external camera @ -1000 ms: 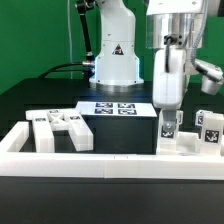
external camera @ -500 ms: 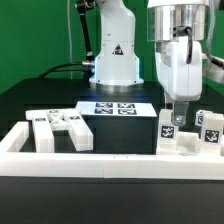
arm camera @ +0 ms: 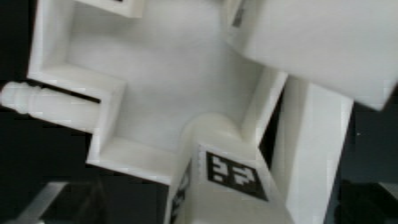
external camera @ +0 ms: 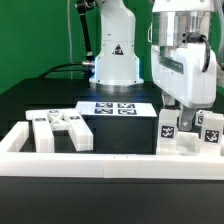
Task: Assemble chair
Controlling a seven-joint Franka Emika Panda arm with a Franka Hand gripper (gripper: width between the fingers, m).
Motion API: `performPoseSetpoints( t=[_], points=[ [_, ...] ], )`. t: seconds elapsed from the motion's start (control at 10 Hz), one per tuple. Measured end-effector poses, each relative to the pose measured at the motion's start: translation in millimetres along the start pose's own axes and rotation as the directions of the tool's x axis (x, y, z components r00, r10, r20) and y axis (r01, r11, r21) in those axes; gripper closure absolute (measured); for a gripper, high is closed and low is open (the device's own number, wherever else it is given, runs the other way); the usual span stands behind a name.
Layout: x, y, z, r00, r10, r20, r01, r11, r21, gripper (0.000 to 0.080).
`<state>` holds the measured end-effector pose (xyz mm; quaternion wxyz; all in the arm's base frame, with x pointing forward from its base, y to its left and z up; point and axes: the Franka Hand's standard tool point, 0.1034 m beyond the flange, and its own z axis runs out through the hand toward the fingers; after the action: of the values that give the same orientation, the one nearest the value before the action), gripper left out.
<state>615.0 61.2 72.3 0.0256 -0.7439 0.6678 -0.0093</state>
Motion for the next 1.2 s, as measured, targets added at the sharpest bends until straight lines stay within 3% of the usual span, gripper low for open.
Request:
performPoseSetpoints(
  t=[0.2,0.5,0.8,1.2],
  points=[
    [-3.0,1.8,-3.3,0.992,-0.127,0.004,0.127,0.992,0.004,0.0150],
    [-4.9,2.6,-3.4,0.996,-0.085,0.005,0.085,0.996,0.003,0.0150],
    [-3.8,2.5,-3.0,0.976,-0.218,0.002,0.218,0.976,0.003,0.0150],
    [0.4,2.1,-2.9,0.835,-0.550,-0.004,0.550,0.835,0.006,0.0150]
  ],
)
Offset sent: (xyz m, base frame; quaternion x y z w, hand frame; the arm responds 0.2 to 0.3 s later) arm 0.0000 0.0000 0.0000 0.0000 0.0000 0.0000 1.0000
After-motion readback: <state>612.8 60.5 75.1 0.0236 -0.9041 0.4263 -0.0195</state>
